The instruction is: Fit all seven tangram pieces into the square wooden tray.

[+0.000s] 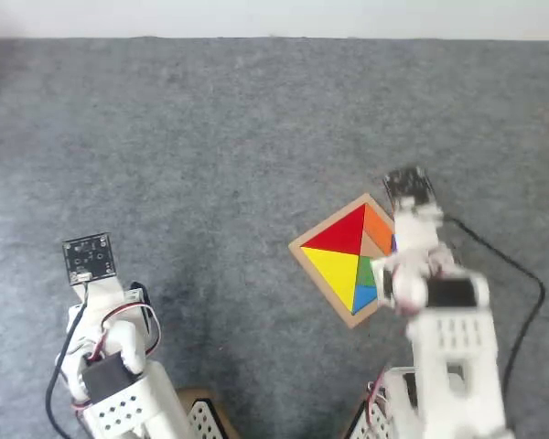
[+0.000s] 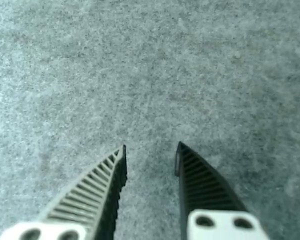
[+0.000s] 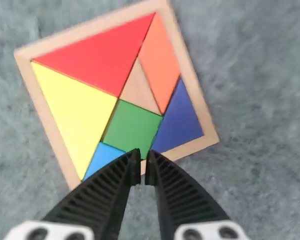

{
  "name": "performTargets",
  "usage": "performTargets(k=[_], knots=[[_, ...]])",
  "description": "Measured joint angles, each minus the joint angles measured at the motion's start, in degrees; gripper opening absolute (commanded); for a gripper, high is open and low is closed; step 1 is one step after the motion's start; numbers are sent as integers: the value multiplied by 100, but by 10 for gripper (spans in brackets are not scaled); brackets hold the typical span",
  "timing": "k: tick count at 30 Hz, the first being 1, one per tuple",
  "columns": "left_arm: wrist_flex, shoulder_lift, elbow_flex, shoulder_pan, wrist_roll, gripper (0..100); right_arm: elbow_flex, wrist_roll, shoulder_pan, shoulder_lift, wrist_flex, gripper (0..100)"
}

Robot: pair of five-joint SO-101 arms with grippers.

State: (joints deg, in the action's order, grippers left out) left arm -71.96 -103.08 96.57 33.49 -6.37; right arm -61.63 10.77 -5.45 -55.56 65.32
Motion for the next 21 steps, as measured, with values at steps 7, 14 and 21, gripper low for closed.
performTargets(k=[7, 14, 21], knots=[[0, 0, 0, 9, 9, 13, -2391, 0, 26, -3982, 281, 36], [387, 0, 0, 35, 246, 12, -2989, 0, 44, -4457, 448, 8], [721, 0, -70, 519, 668, 12, -3385, 0, 35, -4730, 422, 8]])
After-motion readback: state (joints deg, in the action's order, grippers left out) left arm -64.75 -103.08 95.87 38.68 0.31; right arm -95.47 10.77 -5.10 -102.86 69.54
